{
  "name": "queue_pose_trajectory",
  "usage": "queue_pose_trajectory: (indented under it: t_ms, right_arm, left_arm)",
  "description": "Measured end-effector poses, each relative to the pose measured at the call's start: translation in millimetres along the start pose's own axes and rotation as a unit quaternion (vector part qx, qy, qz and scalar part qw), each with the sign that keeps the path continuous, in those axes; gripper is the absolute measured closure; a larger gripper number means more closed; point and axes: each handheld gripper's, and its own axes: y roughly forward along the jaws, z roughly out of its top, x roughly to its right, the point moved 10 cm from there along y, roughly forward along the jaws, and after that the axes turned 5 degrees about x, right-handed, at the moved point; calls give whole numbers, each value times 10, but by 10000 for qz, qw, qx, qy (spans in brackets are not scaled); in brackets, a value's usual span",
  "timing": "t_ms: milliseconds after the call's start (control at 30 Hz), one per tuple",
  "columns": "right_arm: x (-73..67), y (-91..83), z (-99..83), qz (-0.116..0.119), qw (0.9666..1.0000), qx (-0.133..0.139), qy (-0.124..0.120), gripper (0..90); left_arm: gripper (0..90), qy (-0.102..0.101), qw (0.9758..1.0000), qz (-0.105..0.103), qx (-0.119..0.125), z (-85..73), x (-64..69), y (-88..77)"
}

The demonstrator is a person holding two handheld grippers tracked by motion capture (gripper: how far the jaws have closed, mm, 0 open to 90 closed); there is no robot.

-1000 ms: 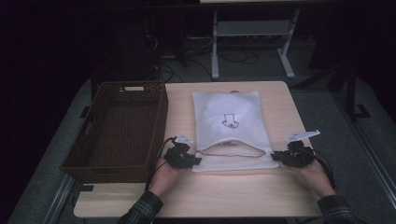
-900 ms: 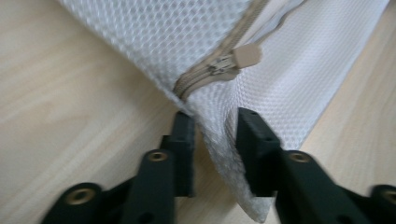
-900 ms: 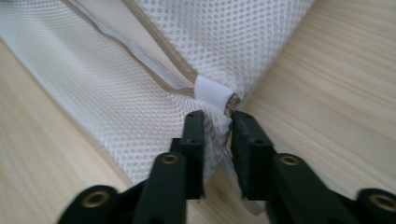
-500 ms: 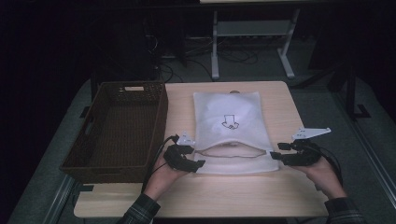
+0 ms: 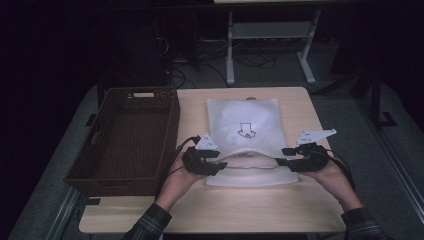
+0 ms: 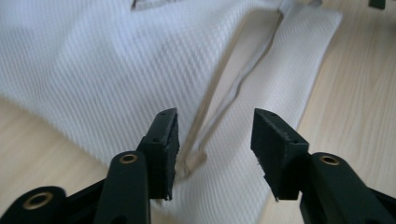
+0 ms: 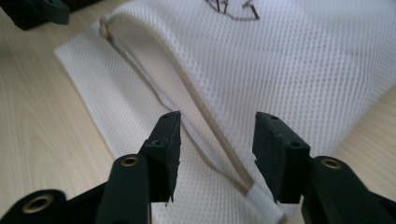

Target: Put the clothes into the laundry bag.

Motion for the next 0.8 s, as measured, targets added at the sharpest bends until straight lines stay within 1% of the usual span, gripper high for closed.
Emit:
queue_pose_trajectory:
  t_ms: [33,67,133,167,233,300,367,433,533,600,800]
  right_arm:
    - [-1,19,31,11,10000,37,6,562]
    - [2,33,46,13,10000,35,-14,588]
    - [20,80,88,-39,10000,-31,6,669]
    - [30,102,108,-56,10000,-49,22,708]
    - [51,159,142,-83,9999,-81,25,780]
    - [68,220,163,-122,9999,-91,49,842]
    - [80,287,167,-152,9998,-157,2,891]
    - [83,343,176,-160,9997,-173,-29,894]
    - [73,435,162,-94,9995,-265,-113,894]
    - [74,501,130,-77,9992,-376,-118,893]
    - [88,688,-33,23,9972,-746,-95,885]
  left_arm:
    - [561,-16,10000,-20,25,30,-4,9]
    - [606,13,10000,-17,76,78,-22,23]
    - [712,-17,9999,4,129,140,-63,59]
    - [758,-34,9999,-2,107,154,-87,86]
    - [841,-126,9999,24,99,173,-142,145]
    - [883,-229,9997,-8,93,177,-183,214]
    - [897,-282,9996,-12,57,170,-205,283]
    - [897,-330,9994,-51,11,157,-201,344]
    - [893,-306,9994,-47,-156,104,-198,436]
    - [889,-294,9992,-40,-281,53,-201,501]
    - [879,-220,9979,55,-613,-118,-229,642]
